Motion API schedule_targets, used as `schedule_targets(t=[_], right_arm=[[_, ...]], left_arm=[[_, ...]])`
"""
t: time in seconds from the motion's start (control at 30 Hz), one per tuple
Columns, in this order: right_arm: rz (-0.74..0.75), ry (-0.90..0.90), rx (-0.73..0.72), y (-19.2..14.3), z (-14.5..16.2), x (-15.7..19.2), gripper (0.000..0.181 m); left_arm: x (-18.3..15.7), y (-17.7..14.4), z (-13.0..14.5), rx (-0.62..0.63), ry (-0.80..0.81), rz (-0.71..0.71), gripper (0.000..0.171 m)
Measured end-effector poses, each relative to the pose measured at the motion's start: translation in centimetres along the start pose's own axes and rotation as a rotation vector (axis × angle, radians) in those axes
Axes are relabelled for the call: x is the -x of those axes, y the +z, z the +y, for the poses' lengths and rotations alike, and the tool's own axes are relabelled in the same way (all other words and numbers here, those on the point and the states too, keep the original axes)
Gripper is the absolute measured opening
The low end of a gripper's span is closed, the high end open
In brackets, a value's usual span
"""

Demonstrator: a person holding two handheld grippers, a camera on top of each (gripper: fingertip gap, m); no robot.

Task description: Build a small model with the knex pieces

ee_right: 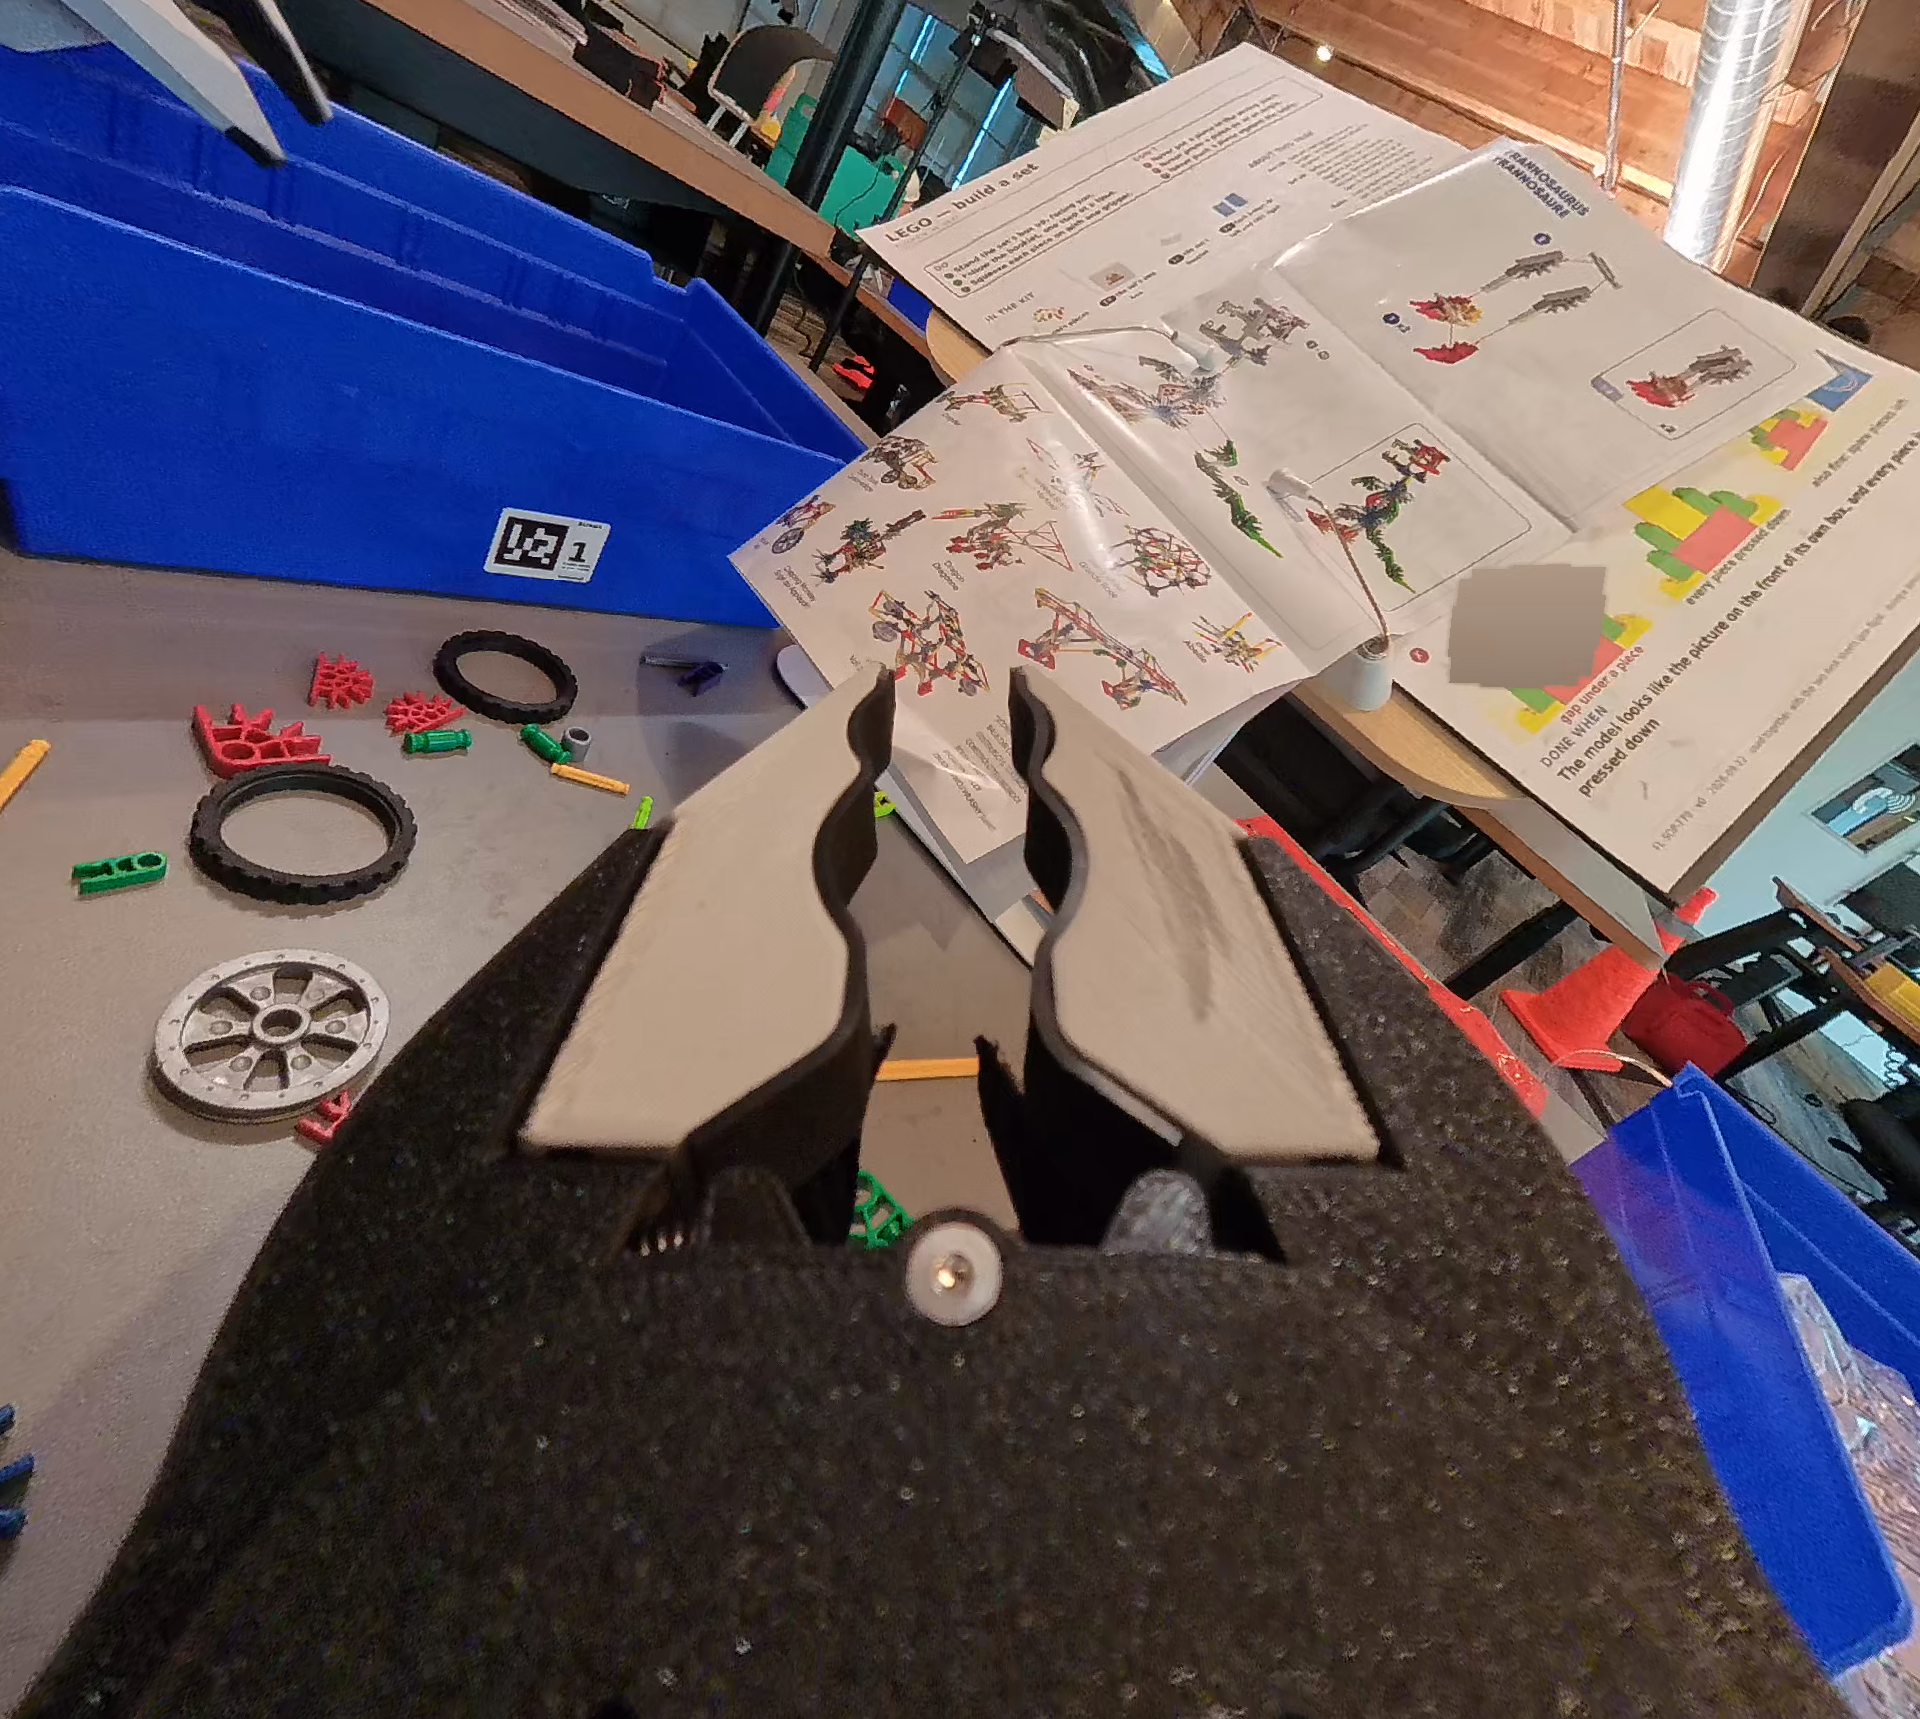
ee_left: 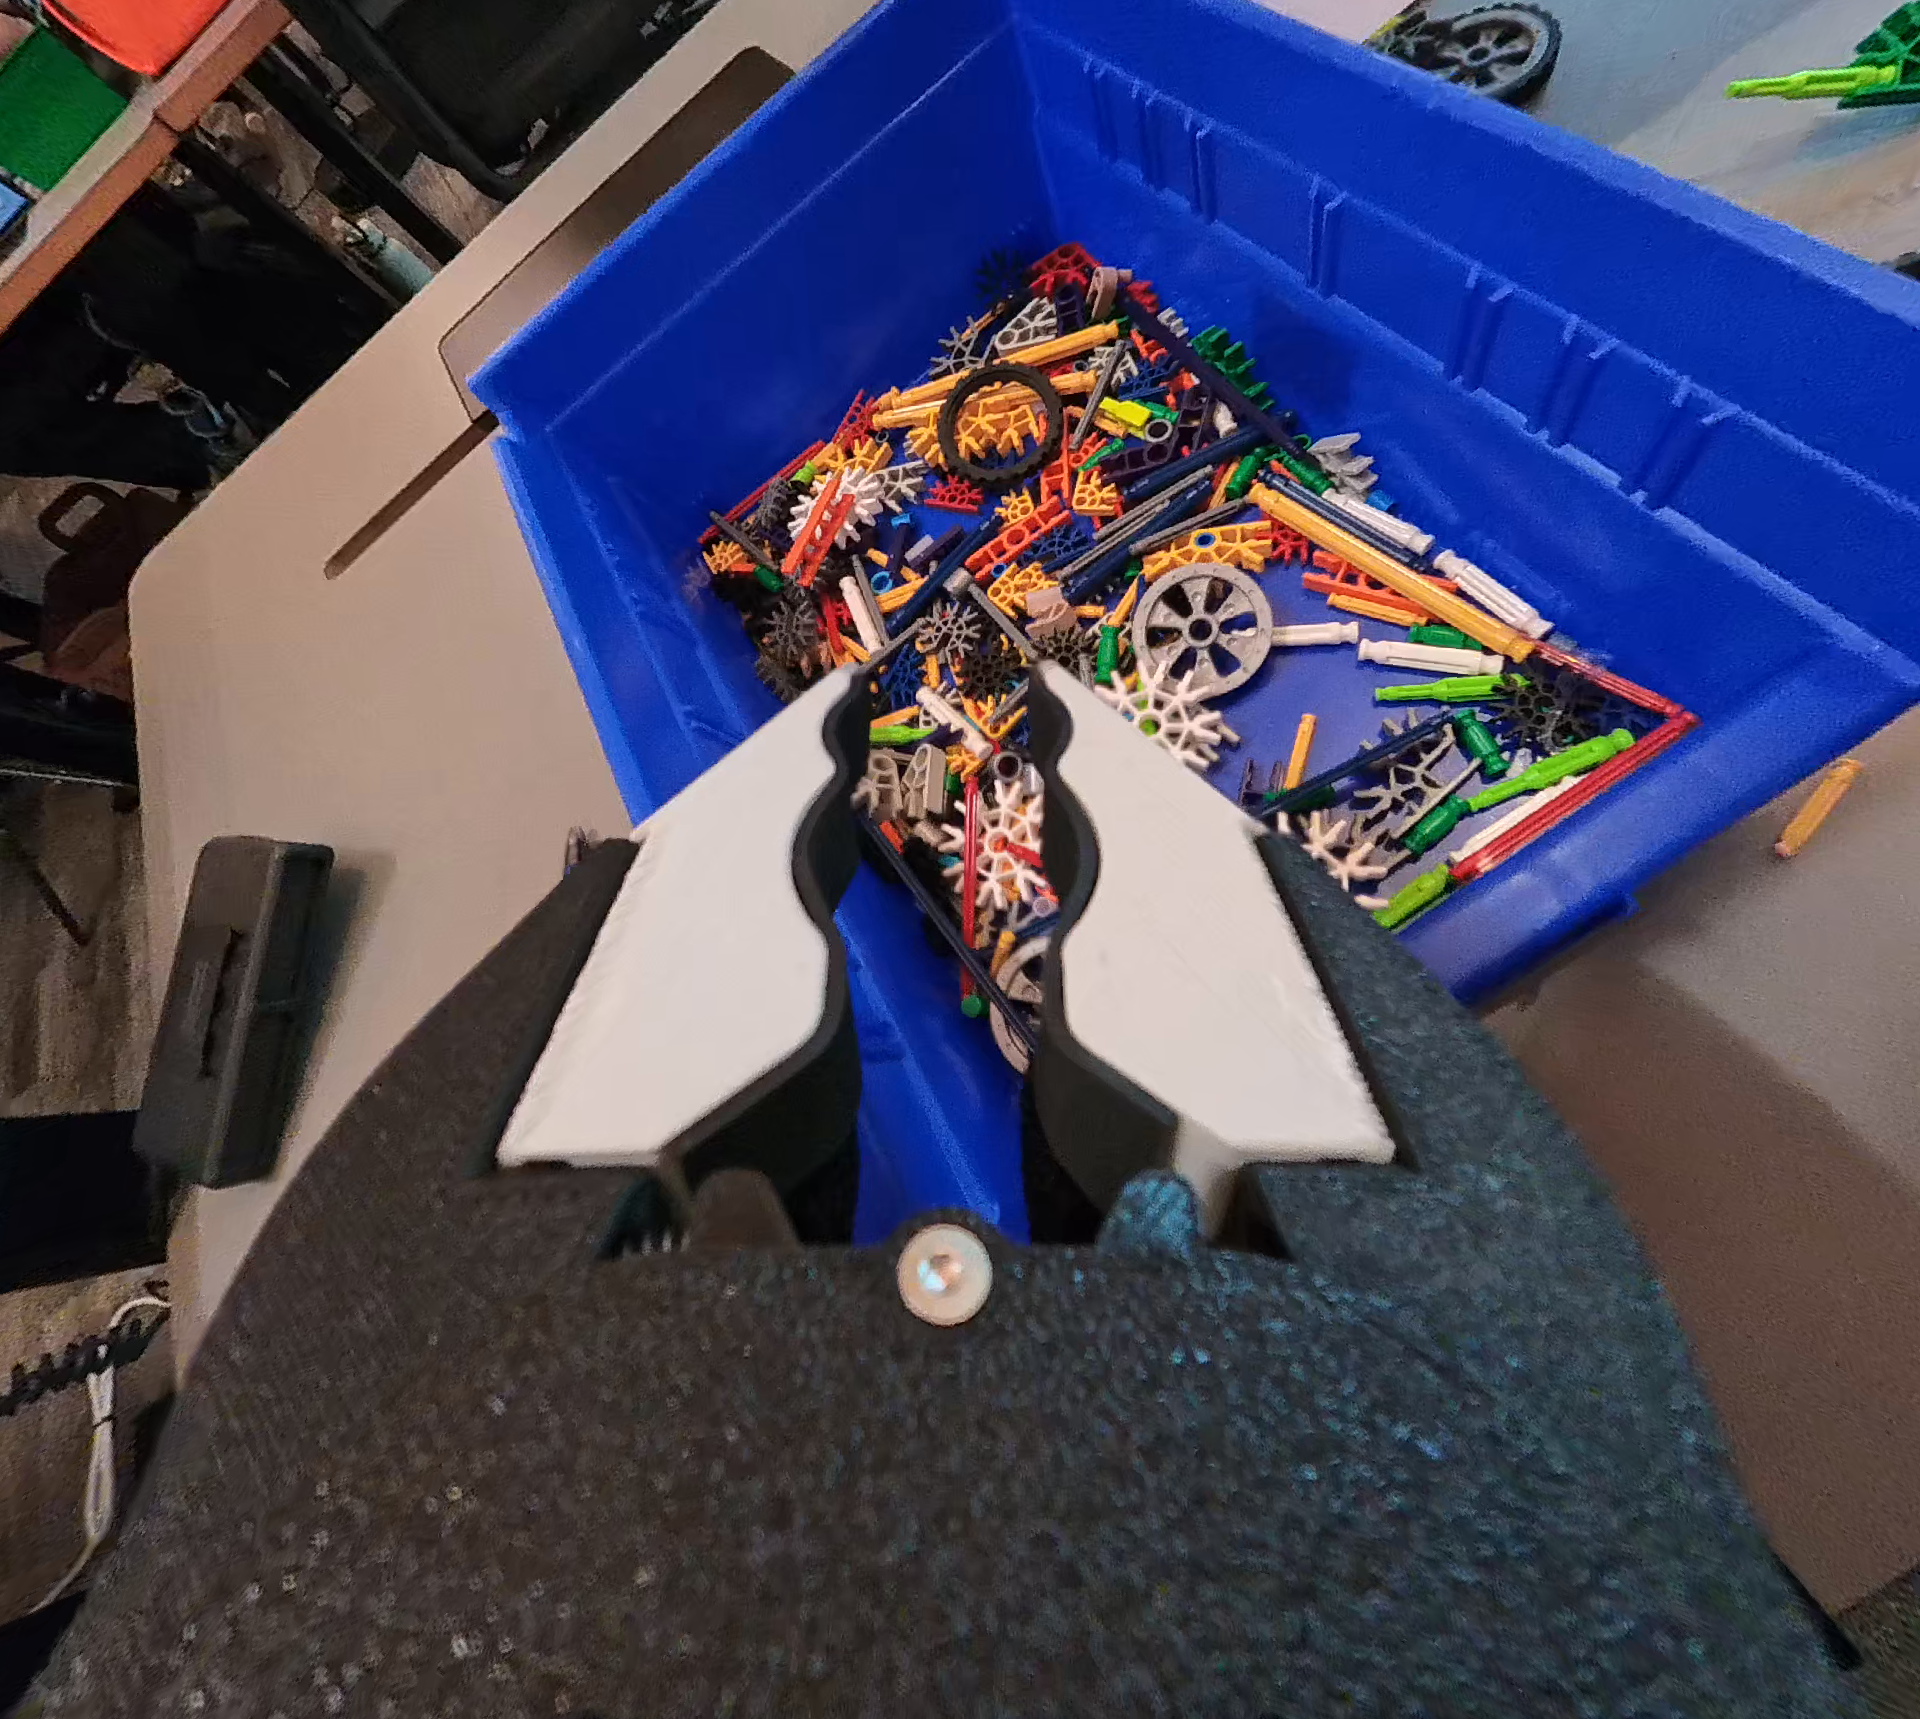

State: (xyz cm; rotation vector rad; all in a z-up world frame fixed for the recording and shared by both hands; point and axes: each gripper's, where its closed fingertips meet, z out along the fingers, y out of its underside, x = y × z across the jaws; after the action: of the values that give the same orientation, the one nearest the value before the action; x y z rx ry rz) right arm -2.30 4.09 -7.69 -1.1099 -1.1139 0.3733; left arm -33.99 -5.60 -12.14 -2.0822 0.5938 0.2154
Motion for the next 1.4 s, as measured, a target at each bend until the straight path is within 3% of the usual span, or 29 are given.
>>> schedule_targets(t=[0.37, 0.7, 0.97, 1.4], right_arm=[[0.017, -0.049, -0.027, -0.4, -1.2, 0.1, 0.021], [0.038, -0.044, -0.030, -0.7, -1.4, -0.4, 0.021], [0.050, -0.053, -0.027, -0.8, -1.5, -0.6, 0.021], [0.038, -0.054, -0.022, -0.7, -1.5, -0.3, 0.021]], left_arm=[[0.6, 1.0, -3.8, 0.062, 0.145, 0.004, 0.031], [0.9, 4.3, -7.3, 0.125, 0.283, 0.091, 0.031], [2.1, 6.8, -6.2, 0.258, 0.335, 0.164, 0.034], [-1.0, 8.2, -0.1, 0.477, 0.442, 0.409, 0.053]])
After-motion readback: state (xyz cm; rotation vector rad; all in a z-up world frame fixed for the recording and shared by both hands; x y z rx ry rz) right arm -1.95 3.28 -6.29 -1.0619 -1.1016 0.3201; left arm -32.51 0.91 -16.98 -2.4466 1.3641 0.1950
